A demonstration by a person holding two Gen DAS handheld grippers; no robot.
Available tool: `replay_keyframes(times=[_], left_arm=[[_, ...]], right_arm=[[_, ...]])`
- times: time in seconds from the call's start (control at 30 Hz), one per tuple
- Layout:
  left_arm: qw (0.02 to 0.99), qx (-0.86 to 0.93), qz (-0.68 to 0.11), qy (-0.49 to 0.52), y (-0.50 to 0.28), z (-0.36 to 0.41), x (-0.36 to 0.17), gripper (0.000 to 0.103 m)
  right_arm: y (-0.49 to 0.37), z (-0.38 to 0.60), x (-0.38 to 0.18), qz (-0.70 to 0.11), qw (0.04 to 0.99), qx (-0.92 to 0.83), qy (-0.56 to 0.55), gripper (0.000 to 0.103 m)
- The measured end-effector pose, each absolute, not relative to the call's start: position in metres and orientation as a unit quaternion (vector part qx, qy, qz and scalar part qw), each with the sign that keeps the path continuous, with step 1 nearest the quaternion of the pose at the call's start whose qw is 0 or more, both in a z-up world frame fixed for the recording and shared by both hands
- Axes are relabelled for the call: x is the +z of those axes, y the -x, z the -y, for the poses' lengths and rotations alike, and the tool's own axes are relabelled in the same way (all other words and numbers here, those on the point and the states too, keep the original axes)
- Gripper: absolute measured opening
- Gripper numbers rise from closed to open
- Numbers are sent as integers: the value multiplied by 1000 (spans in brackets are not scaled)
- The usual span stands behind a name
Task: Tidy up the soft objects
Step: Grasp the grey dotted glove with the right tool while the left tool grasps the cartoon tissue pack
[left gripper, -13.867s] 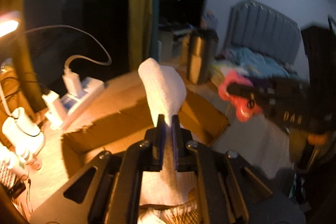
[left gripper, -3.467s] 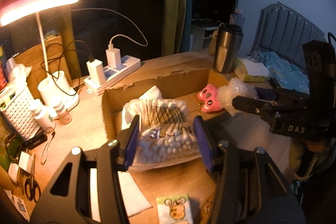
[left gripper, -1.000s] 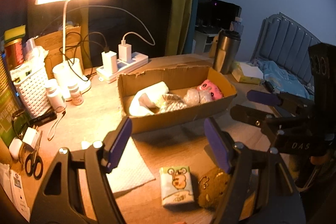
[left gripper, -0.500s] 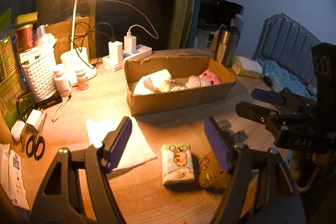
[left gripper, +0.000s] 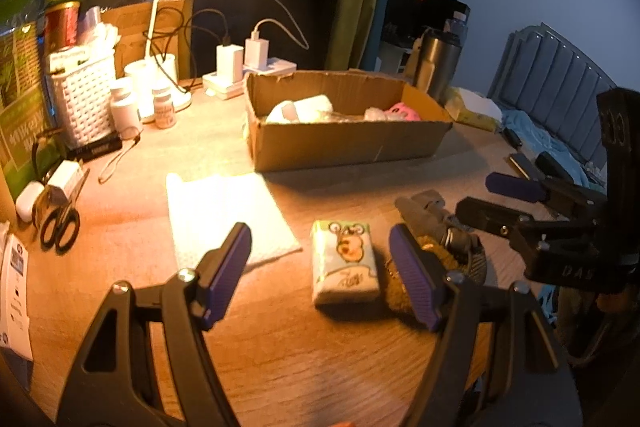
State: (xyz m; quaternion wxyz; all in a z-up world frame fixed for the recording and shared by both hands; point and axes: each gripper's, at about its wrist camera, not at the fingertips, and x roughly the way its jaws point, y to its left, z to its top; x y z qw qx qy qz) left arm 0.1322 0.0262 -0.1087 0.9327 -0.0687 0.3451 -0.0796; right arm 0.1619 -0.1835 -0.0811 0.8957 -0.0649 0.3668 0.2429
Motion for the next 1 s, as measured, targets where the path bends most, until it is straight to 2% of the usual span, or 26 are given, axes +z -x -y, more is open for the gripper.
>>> replay_keyframes(times=[0.43, 1.0], left_arm=[[924, -89, -367, 64, -128, -26, -131, 73], [911, -88, -401, 39, -160, -3, -146, 73]], right_arm=[[-155, 184, -107, -394, 891, 215, 65, 72], [-185, 206, -135, -432, 880, 197, 32, 72]])
